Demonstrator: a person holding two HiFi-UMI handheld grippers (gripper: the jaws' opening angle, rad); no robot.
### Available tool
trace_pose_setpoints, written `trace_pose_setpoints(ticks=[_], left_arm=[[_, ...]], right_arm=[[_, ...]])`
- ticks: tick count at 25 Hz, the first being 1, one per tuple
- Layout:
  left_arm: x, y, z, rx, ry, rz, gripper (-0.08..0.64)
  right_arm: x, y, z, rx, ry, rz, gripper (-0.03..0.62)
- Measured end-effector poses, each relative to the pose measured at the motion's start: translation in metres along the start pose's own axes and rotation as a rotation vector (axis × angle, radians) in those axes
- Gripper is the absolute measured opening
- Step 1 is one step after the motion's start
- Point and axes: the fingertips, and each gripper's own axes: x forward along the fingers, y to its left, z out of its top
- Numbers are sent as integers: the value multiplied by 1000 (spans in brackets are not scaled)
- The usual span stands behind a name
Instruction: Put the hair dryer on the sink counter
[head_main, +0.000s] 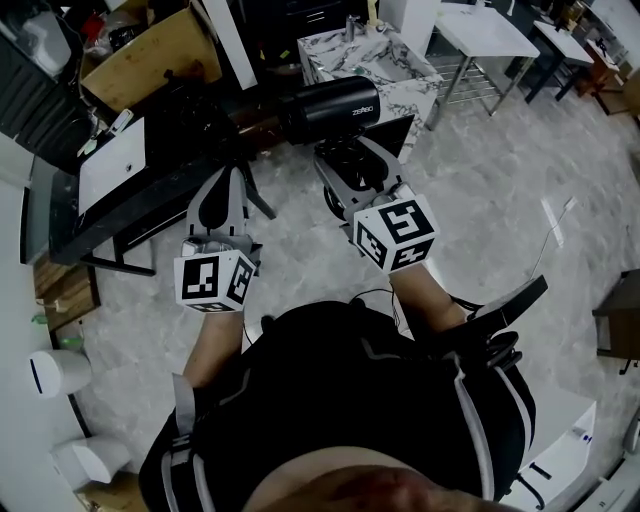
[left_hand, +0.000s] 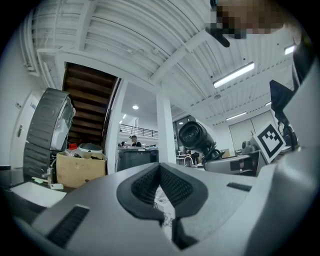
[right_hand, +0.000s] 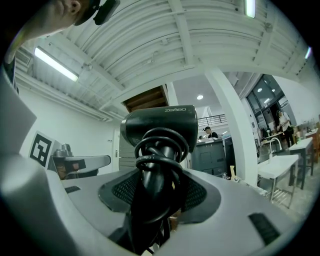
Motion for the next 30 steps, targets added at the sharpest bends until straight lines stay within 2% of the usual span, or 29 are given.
trace_pose_setpoints(ticks=[10, 16, 24, 30], left_arm=[[20, -70, -4, 0, 17, -16, 2], [29, -100, -7, 6, 35, -50, 2], [64, -122, -18, 7, 64, -141, 2], [109, -128, -31, -22, 65, -212, 2]], right_arm=[[-54, -53, 1, -3, -8, -21, 229], [-74, -83, 2, 5, -10, -51, 229], [-76, -120, -2, 19, -13, -120, 229], [-68, -153, -8, 14, 6, -185, 229]])
